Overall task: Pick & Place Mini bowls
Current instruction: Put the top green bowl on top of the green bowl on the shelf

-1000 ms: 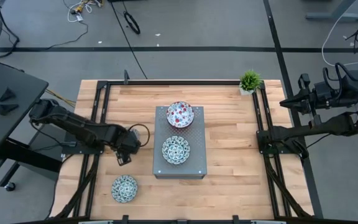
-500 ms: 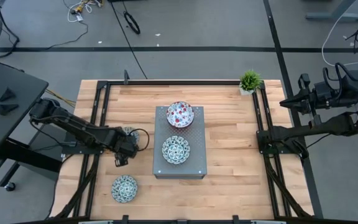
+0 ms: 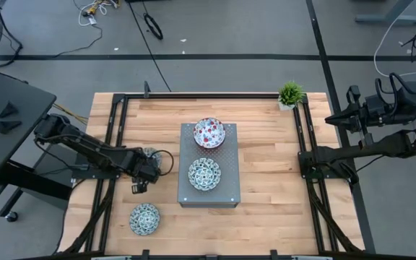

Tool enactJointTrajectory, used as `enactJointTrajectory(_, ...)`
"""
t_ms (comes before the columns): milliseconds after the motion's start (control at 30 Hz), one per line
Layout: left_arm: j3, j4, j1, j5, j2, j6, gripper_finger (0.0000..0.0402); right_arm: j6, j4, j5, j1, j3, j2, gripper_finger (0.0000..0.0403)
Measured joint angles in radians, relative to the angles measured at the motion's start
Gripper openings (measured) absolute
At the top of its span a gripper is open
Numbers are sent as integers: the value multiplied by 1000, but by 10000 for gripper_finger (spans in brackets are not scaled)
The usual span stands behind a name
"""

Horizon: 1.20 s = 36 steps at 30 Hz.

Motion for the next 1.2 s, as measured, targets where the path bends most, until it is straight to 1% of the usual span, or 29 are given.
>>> enactJointTrajectory(200,1,1,0,9,0,2,48,0,0,0,0,0,0,29)
enactJointTrajectory(367,4,-3,0,1,-1,5,20,0,0,0,0,0,0,29)
enactJointTrajectory(800,6,-4,0,7,-1,23,13,0,0,0,0,0,0,29)
enactJointTrajectory(1200,117,-140,0,20,1,35,6,0,0,0,0,0,0,29)
